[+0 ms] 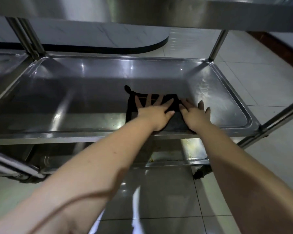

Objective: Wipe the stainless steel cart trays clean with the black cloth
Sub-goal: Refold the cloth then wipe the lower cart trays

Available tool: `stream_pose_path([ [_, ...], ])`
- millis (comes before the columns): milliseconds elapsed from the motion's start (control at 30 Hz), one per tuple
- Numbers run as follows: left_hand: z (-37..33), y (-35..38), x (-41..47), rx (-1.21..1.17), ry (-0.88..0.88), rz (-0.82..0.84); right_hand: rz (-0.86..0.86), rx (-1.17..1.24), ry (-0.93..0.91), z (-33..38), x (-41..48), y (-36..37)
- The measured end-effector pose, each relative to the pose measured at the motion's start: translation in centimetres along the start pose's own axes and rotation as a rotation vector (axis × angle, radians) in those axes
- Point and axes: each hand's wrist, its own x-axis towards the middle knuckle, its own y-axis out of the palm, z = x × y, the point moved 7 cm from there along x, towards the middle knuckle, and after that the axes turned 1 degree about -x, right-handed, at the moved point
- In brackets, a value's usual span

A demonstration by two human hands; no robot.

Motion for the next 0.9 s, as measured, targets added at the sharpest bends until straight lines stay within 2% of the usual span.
stream_pose_path([
  [100, 0.4, 1.3, 0.0, 0.017, -0.071, -0.054, -0.027, 0.007, -0.011, 0.0, 0.2, 0.3],
  [167, 1.8, 1.0, 0.7, 0.061, -0.086, -0.087, -0.008, -0.070, -0.018, 0.2, 0.2, 0.6],
  [267, 4.3, 0.3, 2.7, 0.083, -0.148, -0.051, 0.011, -0.189, -0.027, 0.4, 0.2, 1.1],
  [500, 8.4, -1.7, 6.0, 0.062, -0.218, -0.034, -0.016, -0.216, -0.019, 0.5, 0.4, 1.2],
  [700, 6.9, -0.1, -0.3, 0.067, -0.108, 0.058, 0.020, -0.240, -0.004, 1.1, -0.1, 1.0],
  [900, 8.3, -0.1, -6.1, 0.032, -0.159, 0.040, 0.086, -0.195, 0.086, 2.4, -0.9, 0.3],
])
